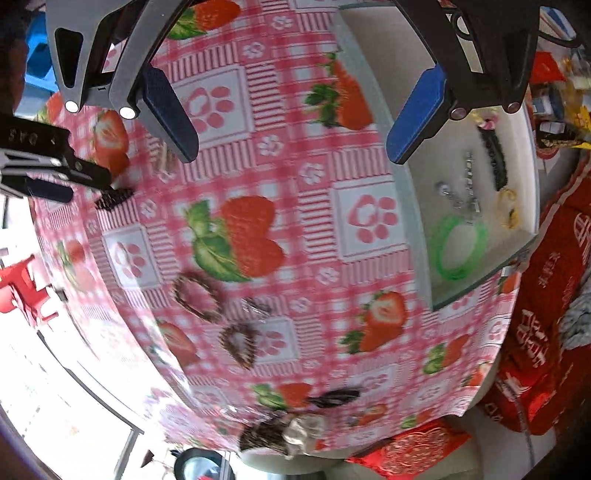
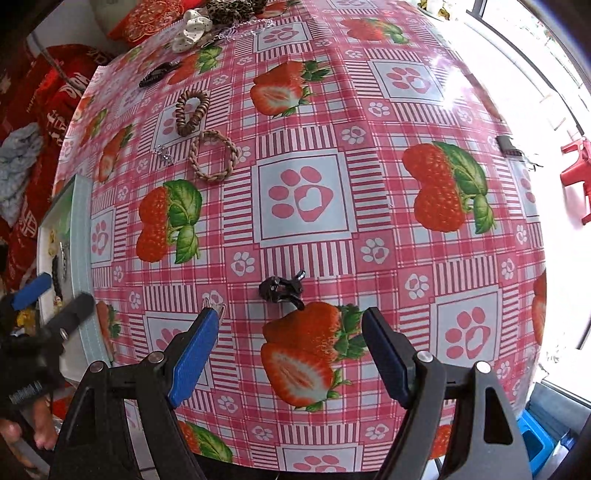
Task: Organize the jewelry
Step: 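Move both tools back over the jewelry on the tablecloth, then grasp the black claw clip with the right tool while the left tool grasps the braided tan bracelet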
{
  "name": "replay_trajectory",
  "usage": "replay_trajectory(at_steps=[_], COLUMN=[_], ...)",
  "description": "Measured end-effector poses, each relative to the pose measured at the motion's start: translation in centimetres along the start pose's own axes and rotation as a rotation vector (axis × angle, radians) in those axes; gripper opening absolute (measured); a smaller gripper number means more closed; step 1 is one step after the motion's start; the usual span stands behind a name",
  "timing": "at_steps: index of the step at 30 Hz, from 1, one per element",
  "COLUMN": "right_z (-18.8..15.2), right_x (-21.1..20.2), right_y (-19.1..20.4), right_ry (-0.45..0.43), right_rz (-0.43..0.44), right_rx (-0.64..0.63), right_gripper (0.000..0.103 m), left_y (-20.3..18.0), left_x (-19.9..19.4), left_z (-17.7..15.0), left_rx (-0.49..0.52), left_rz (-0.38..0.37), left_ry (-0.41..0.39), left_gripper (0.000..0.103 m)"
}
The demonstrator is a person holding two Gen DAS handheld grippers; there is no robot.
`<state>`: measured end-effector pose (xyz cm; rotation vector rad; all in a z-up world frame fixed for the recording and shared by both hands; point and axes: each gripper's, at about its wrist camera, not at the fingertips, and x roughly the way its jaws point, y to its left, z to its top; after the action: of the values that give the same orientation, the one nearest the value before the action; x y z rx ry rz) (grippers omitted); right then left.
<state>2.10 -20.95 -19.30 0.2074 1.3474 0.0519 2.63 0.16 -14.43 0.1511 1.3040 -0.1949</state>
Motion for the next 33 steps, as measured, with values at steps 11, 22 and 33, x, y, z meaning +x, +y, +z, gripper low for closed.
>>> replay_trajectory(at_steps=[11, 22, 33], right_z=[0.8, 1.2, 1.3], right_x=[1.7, 2.8, 2.2], right_y=[0.5, 0.3, -0.5], right_ry=[0.02, 0.022, -0.009], right_rz=[0.038, 0.036, 0.016], right_rx=[-0.032, -0.03, -0.052], right_gripper=[0.058, 0.039, 0.027], left_y=[-1.0, -0.6, -3.4], left_x=[0.8, 3.3, 6.4], left_z=[-0.4, 3.5, 6.9], left_rx=[-0.01, -0.101, -0.107], left_rz=[-0.032, -0.097, -0.149], left_ry=[0.025, 0.045, 0.073], left_gripper=[0.103, 0.098, 0.078])
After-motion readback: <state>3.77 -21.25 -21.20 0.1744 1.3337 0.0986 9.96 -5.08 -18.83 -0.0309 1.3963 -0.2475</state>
